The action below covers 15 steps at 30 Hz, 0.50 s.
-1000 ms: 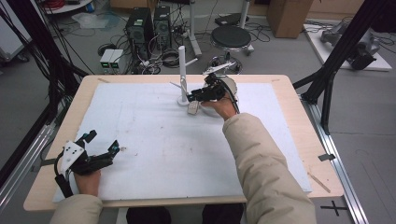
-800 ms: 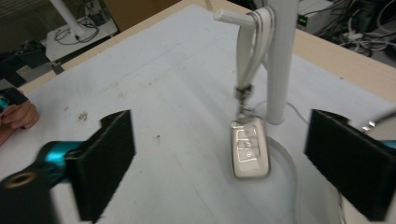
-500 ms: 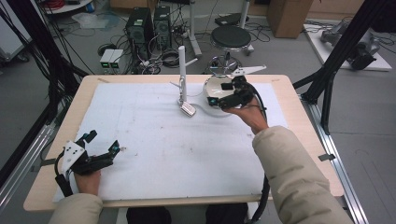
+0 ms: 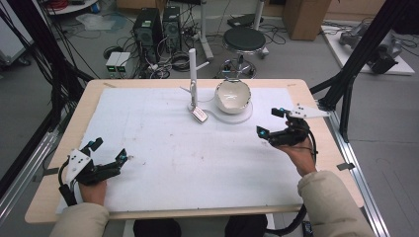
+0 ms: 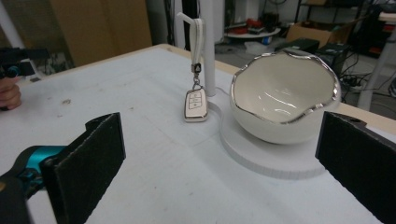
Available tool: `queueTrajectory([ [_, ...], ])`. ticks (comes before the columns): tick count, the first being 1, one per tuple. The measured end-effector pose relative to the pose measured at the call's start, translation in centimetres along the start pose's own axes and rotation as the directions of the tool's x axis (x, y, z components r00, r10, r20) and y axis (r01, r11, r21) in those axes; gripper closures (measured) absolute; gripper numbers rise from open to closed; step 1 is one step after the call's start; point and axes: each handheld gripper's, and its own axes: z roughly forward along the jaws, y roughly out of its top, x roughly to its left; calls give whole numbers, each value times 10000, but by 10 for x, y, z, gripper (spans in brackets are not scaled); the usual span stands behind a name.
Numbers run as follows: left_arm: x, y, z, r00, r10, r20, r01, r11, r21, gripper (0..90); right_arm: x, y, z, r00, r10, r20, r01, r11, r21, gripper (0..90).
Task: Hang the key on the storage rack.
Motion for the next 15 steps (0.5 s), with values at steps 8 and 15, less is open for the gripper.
queueTrajectory([
  [8,0,0,1,10000,-39,1,39,10000,38,72,0,-47,-21,9979,612,221,-591,9945,-865,5],
  [15,0,0,0,10000,-35,10,35,10000,25,72,5,-73,-34,9920,1105,614,-965,9756,-1970,5],
])
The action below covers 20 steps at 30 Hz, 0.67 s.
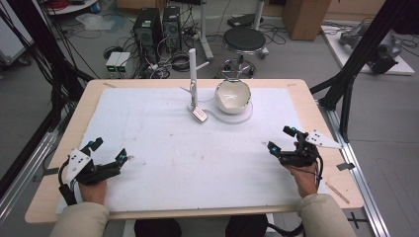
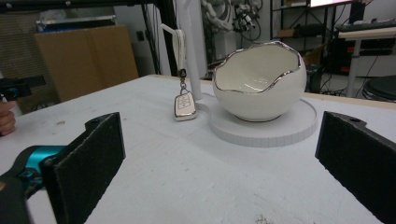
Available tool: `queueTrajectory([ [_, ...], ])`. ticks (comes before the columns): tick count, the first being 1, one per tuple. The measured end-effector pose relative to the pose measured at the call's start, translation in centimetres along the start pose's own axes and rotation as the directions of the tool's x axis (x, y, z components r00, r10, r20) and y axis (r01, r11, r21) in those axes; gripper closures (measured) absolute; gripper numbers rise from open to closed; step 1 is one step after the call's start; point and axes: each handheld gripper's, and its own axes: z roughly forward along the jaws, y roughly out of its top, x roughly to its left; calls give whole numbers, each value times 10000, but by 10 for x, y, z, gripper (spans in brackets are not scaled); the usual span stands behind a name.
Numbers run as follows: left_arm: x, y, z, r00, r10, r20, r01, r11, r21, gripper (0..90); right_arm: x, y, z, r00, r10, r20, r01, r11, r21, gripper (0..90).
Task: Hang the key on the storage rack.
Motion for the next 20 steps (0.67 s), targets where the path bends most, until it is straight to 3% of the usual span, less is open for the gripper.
queueTrajectory([
  [9,0,0,0,10000,-6,7,6,10000,-51,72,1,-26,-9,9988,-85,490,109,9987,-497,5],
  [16,0,0,0,10000,-27,7,27,10000,-18,72,-2,-28,-11,9988,76,487,-40,9973,-732,5],
  [20,0,0,-1,10000,24,11,-24,10000,-84,73,2,-28,-9,9976,-332,602,364,9980,-520,5],
])
